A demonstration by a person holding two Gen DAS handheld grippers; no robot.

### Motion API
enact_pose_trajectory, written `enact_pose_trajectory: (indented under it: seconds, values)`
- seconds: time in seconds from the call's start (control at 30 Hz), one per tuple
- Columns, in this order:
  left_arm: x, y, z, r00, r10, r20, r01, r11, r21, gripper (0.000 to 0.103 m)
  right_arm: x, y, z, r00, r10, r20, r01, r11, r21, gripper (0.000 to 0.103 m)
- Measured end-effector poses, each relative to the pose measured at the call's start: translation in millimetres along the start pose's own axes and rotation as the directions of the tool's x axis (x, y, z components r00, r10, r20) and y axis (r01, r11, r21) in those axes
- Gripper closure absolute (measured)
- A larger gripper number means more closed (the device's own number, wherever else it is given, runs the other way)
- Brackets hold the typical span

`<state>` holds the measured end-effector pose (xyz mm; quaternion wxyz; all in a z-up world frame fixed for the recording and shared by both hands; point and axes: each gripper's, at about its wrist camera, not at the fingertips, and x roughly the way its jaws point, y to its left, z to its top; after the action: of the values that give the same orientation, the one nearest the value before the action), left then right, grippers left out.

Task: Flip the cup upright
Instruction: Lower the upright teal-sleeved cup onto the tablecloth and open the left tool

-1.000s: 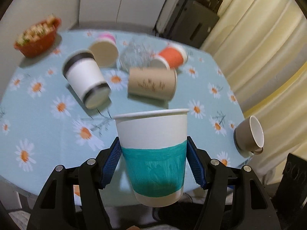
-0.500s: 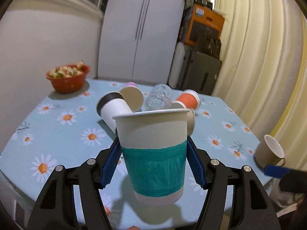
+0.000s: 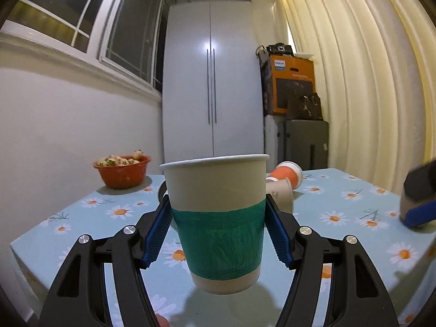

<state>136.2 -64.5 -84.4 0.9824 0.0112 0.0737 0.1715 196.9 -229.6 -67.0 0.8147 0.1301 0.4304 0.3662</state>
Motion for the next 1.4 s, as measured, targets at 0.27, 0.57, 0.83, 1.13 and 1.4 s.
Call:
enact_pose_trajectory:
  seconds: [0.27, 0.57, 0.83, 1.13, 1.4]
  values:
    - [4, -2, -19, 1.000, 0.010, 0.025, -0.009, 1.000, -0.005, 0.038, 10, 2, -3, 0.999, -0.024, -0.023, 0.024, 1.000, -0.017, 0.015]
    - [5, -4, -26, 1.000, 0.015, 0.019, -0.016, 1.000, 0.020, 0.037, 12, -2, -3, 0.999, -0.033, -0.030, 0.033, 0.999, 0.003, 0.015]
    - [10, -3, -31, 1.000, 0.008, 0.000, -0.008, 0.999, 0.033, 0.037, 12, -3, -6, 0.999, -0.032, -0.043, 0.033, 0.999, 0.017, 0.015]
    - [10, -5, -32, 1.000, 0.008, -0.006, -0.008, 1.000, 0.030, 0.021, 10, -3, -8, 0.999, -0.020, -0.040, 0.021, 1.000, 0.023, 0.015]
    - [5, 3, -19, 1.000, 0.010, -0.004, -0.010, 1.000, -0.013, 0.007, 2, -1, -7, 1.000, -0.008, -0.004, 0.008, 1.000, 0.014, 0.015]
